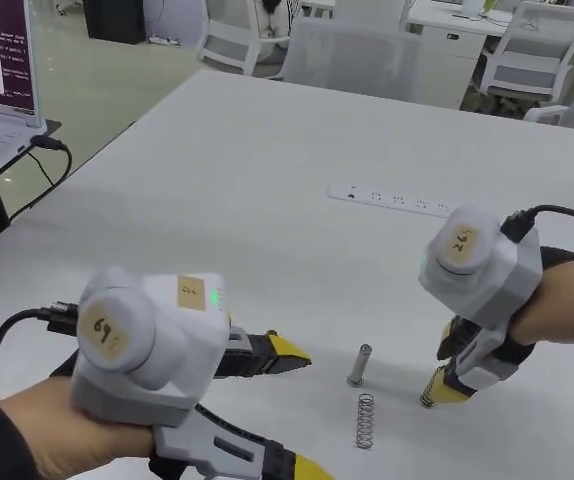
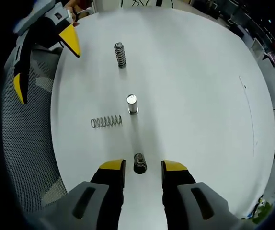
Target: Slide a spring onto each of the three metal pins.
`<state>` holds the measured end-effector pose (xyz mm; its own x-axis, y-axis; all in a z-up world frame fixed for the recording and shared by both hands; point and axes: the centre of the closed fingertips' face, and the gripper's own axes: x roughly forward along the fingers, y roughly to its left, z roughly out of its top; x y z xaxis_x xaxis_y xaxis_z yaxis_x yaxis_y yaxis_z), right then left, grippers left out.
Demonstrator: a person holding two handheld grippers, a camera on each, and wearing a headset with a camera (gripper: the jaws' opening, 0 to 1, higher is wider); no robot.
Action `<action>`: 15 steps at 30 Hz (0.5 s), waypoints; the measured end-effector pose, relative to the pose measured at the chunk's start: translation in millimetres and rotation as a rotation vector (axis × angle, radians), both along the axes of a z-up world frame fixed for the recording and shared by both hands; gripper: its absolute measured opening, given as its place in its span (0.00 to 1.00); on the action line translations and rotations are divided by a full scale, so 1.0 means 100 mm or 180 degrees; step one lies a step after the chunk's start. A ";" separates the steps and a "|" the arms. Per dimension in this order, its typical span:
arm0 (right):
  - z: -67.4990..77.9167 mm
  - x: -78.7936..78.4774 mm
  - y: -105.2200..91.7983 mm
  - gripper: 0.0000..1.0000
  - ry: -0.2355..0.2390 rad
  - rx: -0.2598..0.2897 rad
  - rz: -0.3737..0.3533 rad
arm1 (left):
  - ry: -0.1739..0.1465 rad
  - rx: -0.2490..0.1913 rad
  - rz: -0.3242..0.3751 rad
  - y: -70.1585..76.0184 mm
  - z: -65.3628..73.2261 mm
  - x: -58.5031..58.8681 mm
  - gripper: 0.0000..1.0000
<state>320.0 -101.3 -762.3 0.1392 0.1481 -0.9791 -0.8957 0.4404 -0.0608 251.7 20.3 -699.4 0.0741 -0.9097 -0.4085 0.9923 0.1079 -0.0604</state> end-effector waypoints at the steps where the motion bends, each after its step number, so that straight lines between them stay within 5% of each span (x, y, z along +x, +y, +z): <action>1: 0.01 0.00 0.00 0.28 -0.0012 0.0002 0.0006 | 0.0002 -0.0001 -0.0001 0.00 0.00 0.00 0.60; 15: 0.24 -0.08 0.11 0.28 -0.0195 0.0197 -0.0002 | 0.0008 0.0028 -0.0031 -0.01 -0.02 -0.03 0.60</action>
